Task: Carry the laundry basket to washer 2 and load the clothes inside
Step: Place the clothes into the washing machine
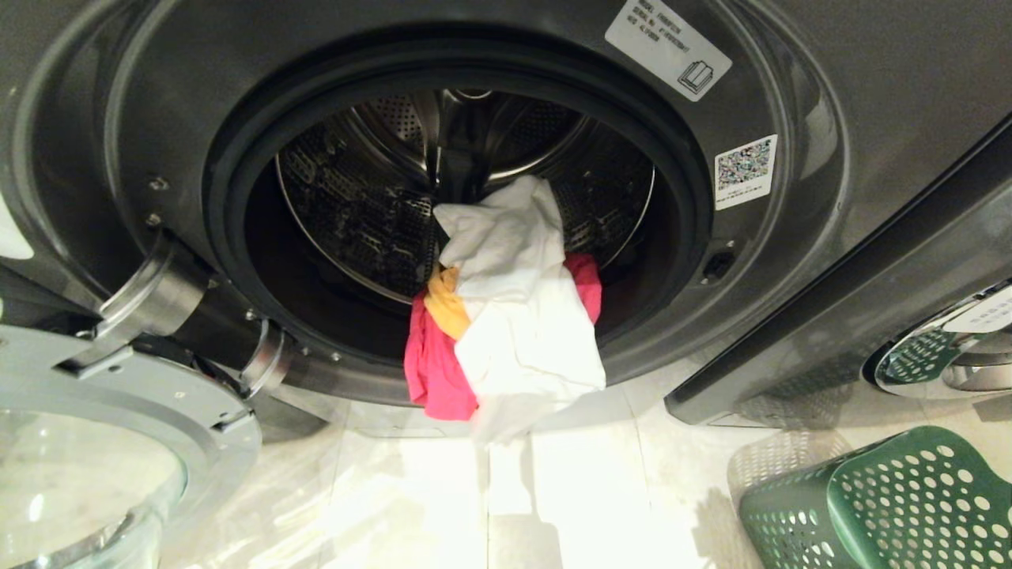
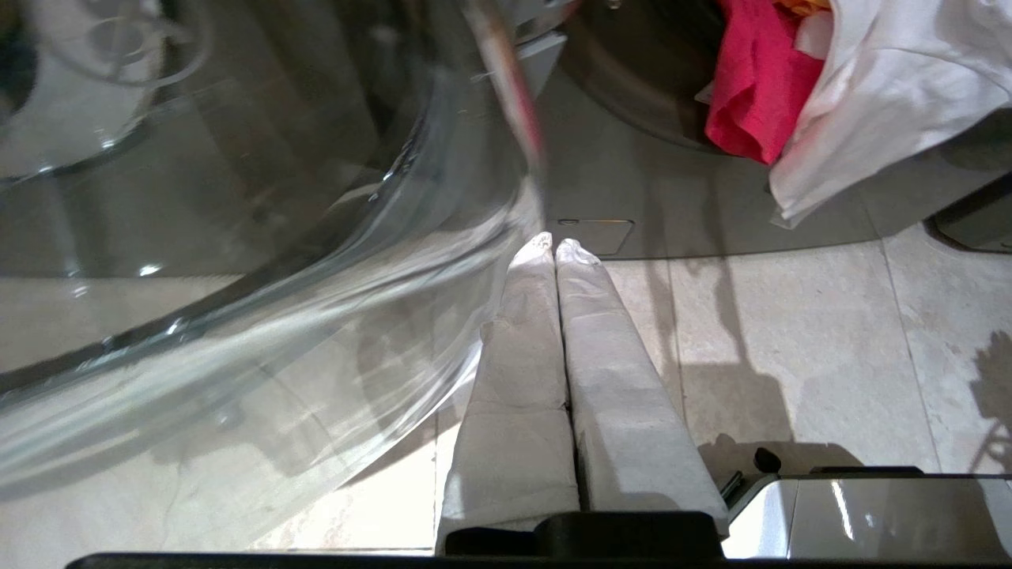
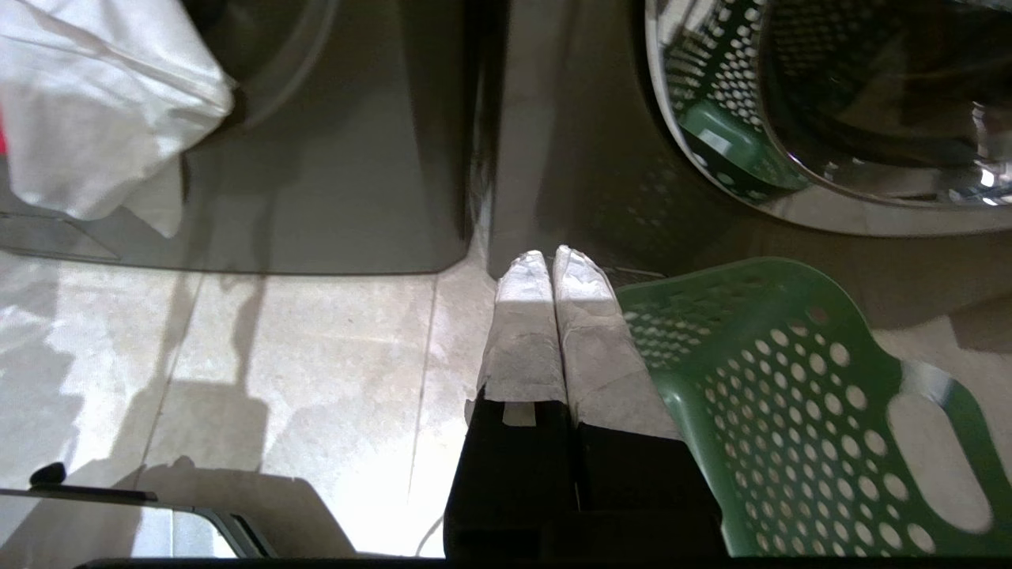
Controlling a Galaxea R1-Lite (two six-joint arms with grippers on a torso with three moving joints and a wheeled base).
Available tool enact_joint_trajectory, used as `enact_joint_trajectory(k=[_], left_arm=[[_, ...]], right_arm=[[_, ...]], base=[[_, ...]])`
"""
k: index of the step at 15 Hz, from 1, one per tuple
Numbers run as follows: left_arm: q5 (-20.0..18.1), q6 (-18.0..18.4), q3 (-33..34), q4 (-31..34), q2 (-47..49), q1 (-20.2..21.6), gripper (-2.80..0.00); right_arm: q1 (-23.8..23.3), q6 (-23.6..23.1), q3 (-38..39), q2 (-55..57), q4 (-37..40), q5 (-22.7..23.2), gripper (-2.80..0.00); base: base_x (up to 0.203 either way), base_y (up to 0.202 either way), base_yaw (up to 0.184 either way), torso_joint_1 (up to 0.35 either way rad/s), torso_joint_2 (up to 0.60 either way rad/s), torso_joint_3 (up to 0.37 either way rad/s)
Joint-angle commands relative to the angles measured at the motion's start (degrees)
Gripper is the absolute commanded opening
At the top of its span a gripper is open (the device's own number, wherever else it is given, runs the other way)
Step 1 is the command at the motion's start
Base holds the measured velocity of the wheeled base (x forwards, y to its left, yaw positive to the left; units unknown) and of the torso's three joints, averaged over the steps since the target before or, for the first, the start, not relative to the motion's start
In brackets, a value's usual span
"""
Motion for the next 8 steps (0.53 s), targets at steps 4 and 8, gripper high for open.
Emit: enact_joint_trajectory(k=[4,8], left_arm=[[0.0,0.0,0.1,0.1,0.0,0.0,-2.80],[0.0,0.0,0.1,0.0,0.0,0.0,-2.80]], right_arm=[[0.0,-0.1,1.9,0.1,-0.1,0.0,-2.80],[0.0,0.6,1.9,0.1,-0.1,-0.1,-2.80]], base=[[-0.002,-0.005,0.133,0.002,0.00,0.003],[0.001,-0.008,0.173,0.003,0.00,0.003]])
